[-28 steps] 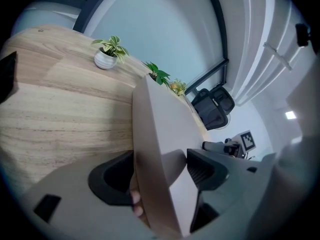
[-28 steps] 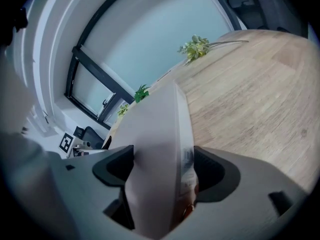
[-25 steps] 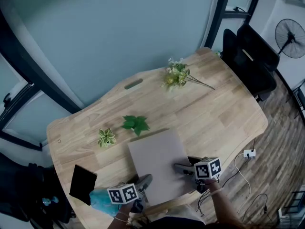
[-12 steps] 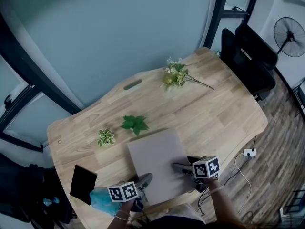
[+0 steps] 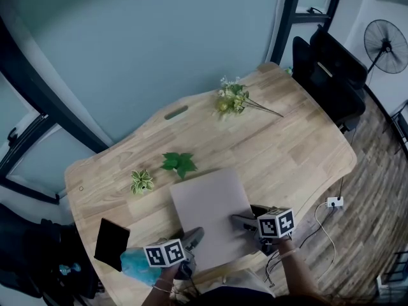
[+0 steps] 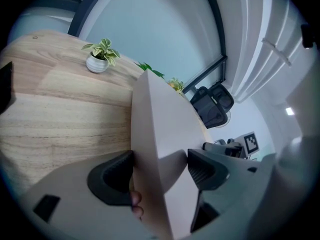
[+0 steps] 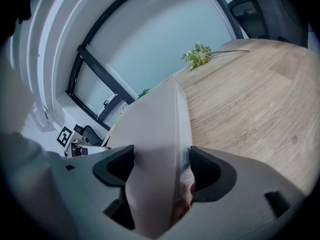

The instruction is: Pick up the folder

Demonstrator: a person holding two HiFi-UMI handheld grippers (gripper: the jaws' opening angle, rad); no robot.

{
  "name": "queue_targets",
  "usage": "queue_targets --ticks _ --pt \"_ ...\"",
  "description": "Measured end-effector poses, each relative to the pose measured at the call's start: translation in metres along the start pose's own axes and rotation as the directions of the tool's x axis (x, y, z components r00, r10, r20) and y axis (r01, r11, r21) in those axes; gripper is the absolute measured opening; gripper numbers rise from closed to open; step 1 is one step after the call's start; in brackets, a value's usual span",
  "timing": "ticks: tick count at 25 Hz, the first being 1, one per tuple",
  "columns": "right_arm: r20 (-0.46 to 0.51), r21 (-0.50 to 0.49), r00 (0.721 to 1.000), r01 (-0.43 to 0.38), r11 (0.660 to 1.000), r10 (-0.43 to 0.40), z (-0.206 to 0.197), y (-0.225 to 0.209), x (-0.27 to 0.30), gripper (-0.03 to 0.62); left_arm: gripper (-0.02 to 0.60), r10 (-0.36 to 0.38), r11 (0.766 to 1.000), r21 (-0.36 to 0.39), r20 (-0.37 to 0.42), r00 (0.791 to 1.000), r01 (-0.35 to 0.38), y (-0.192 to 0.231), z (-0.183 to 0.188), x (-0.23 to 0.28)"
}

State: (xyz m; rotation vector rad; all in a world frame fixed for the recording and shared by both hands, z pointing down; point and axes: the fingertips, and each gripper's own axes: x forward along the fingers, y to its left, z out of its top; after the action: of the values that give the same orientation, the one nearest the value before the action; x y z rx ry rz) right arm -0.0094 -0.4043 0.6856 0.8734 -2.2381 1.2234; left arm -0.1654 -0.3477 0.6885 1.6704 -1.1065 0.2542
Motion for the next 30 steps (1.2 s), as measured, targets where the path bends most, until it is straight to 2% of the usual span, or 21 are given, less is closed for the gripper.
queue_targets --ticks 9,14,18,22,26,30 --pt "0.049 -0.028 0.999 0.001 1.0 0.0 0.006 0.009 -0.016 0.347 0.318 0.009 0.999 0.033 0.044 0.999 -0.011 -0.014 0.009 -0.013" --pt "0.074 -0.057 0.997 0.009 0.998 -0.005 0.01 0.014 -0.027 0.347 0.318 -0.02 0.999 0.033 0.05 0.999 0.019 -0.026 0.003 -0.015" --pt "0.093 -0.067 0.996 0.005 0.998 0.001 0.011 0.017 -0.036 0.347 0.318 0.008 0.997 0.073 0.078 0.997 -0.014 -0.031 0.01 -0.022" --pt "0.116 -0.07 0.993 0.006 0.998 0.002 0.01 0.021 -0.043 0.345 0.318 -0.015 0.997 0.082 0.092 0.996 0.008 -0.042 0.009 -0.025" --pt "0.153 -0.086 0.988 0.014 0.996 0.0 0.015 0.028 -0.053 0.345 0.318 0.005 0.991 0.135 0.138 0.99 -0.024 -0.048 0.02 -0.036" --pt "0.182 -0.098 0.983 0.018 0.995 0.0 0.015 0.035 -0.062 0.344 0.318 0.0 0.989 0.147 0.161 0.987 -0.024 -0.055 0.019 -0.045"
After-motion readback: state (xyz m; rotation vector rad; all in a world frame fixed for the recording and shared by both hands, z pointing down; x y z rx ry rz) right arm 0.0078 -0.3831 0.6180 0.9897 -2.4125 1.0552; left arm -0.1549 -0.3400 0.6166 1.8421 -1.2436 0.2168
